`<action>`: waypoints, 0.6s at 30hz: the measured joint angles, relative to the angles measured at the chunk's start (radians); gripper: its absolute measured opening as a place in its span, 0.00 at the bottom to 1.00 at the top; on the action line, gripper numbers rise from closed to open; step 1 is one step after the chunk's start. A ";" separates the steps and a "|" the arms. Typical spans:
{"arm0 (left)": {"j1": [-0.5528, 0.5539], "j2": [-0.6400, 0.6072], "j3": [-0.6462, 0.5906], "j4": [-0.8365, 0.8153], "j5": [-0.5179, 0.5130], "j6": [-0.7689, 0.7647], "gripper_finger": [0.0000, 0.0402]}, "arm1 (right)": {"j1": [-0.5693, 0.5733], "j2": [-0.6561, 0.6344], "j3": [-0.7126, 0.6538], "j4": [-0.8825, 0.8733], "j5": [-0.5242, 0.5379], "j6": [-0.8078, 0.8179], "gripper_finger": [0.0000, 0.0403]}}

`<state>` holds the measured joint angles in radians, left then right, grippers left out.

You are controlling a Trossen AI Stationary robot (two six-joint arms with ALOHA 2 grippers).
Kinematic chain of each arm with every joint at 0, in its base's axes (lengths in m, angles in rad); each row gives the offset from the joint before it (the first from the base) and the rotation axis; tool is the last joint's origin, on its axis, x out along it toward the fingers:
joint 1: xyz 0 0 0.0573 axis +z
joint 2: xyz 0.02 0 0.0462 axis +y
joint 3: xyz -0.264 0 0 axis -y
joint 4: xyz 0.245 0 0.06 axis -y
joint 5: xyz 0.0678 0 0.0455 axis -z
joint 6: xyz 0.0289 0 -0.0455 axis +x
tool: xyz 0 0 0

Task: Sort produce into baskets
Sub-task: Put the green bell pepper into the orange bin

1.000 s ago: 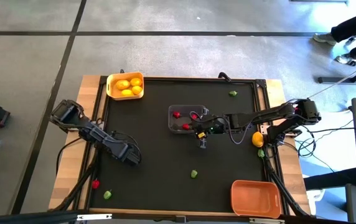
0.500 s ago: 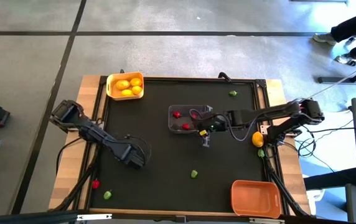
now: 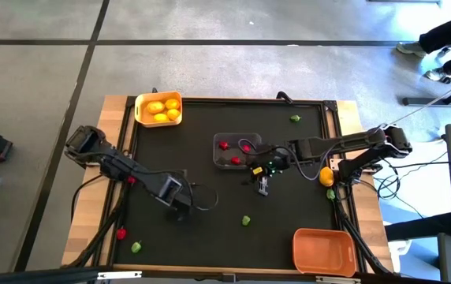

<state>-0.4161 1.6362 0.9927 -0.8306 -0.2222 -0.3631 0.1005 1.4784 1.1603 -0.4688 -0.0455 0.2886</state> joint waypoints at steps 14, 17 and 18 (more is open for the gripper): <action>0.023 -0.001 0.000 0.352 -0.049 -0.026 0.21 | 0.001 0.000 -0.001 -0.064 0.000 -0.099 0.61; 0.035 -0.008 0.000 0.429 -0.055 -0.017 0.21 | 0.030 0.000 -0.012 -0.071 0.020 -0.084 0.64; 0.041 -0.012 0.000 0.461 -0.060 -0.006 0.21 | 0.046 0.000 -0.018 -0.074 0.030 -0.077 0.64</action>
<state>-0.3753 1.6243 0.9932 -0.3695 -0.2822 -0.3687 0.1463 1.4788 1.1427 -0.5423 -0.0154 0.2112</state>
